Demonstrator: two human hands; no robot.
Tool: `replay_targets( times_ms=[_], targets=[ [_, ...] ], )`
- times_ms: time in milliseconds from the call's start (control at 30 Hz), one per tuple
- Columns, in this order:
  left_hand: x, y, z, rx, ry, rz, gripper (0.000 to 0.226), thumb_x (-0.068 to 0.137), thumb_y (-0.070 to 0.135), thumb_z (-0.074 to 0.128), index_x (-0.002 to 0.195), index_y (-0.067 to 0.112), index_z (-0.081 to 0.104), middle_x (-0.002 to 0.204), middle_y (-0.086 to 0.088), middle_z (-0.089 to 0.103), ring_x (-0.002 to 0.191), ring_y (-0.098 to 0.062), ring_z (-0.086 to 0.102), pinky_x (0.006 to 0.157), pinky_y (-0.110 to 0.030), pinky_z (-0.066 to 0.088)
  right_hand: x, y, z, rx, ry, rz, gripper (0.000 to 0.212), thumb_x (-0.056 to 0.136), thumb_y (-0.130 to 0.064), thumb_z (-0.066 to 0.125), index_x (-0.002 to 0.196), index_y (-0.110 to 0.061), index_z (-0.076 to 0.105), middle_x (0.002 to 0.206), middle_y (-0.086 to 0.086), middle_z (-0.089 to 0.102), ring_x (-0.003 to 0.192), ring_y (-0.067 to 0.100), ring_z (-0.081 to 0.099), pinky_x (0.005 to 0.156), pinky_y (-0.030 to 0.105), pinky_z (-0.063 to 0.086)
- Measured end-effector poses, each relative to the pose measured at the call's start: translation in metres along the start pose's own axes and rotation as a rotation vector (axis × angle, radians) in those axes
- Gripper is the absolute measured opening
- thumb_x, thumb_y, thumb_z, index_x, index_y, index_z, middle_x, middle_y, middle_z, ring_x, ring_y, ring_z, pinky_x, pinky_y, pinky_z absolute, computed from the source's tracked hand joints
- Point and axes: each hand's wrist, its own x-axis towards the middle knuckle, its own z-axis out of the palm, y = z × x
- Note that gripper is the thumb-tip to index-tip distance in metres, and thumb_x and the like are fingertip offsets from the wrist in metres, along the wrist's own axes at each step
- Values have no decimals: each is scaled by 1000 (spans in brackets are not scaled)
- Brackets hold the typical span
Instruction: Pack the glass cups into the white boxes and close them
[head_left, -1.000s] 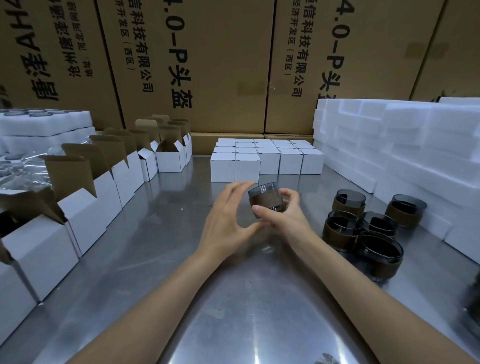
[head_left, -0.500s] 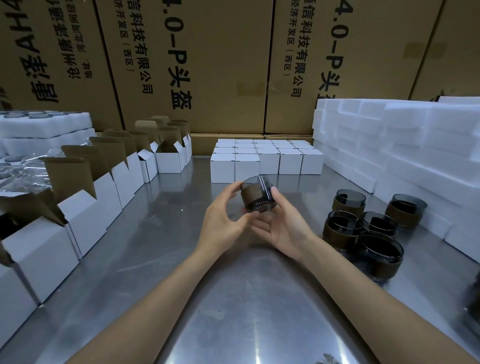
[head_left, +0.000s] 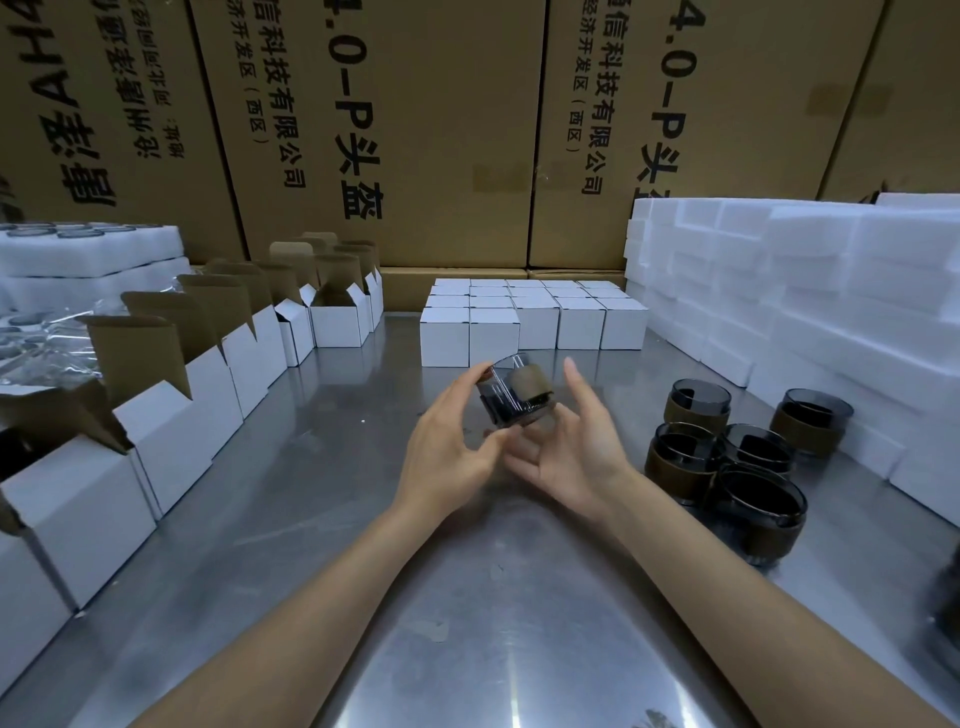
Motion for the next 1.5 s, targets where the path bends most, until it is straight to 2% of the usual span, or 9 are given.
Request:
replay_targets(
  times_ms=[133,367,633,767,933,1033,1167,1400,1500],
  targets=[
    [0,-1,0,-20,-5,-34,66,78,18,77,137,21,48,132,8,58,125,-9,51,102,-21,39,0,1,-5,-6,-55,132,74,87,-70,38,128,-11,55,115,16,66,98,27,65,83,35,54],
    [0,-2,0,-40,-91,-34,93,74,38,80,149,29,25,148,19,32,139,2,27,111,-14,22,0,6,2,-48,140,-193,74,65,-28,77,130,-9,49,102,5,71,89,17,69,56,21,52],
    [1,-2,0,-11,-31,-14,74,72,35,82,138,25,48,130,10,58,121,-6,52,103,-22,40,1,9,4,-151,206,-268,55,80,-4,72,125,-16,43,118,12,60,80,13,69,60,21,54],
    [4,-7,0,-165,-21,-131,64,72,31,83,130,24,57,118,11,66,112,-2,59,95,-14,44,1,6,4,-194,152,-229,38,85,-17,69,118,-20,48,120,11,60,89,16,69,72,26,57],
    [6,-8,-1,-373,-87,-233,61,77,14,80,131,22,52,127,6,61,123,-8,55,106,-27,41,0,-2,2,-138,113,-8,39,95,-49,45,118,-20,58,106,2,69,76,17,71,67,31,53],
    [5,-8,-1,-370,-178,-248,66,80,15,77,136,29,44,133,16,52,128,-6,48,103,-15,38,-1,1,1,-90,101,-29,33,96,-32,50,123,-15,57,102,5,68,74,18,69,66,27,54],
    [5,-8,0,-444,-208,-359,83,79,12,75,148,22,30,147,-1,43,130,-17,47,106,-28,40,0,-2,-1,-66,34,-186,46,90,-6,56,135,-3,48,113,13,63,80,20,66,66,25,55],
    [5,-6,2,-504,-196,-330,67,71,14,79,130,26,49,115,0,68,101,-8,67,88,-20,50,6,3,-6,-47,48,-215,58,84,11,56,137,-10,44,118,16,64,93,26,67,67,26,56],
    [4,-7,1,-431,-134,-311,73,68,13,84,131,23,48,118,-4,66,106,-12,65,93,-25,50,11,5,-11,-218,42,-269,57,84,14,56,135,-10,46,131,12,56,115,27,60,84,33,53]
  ],
)
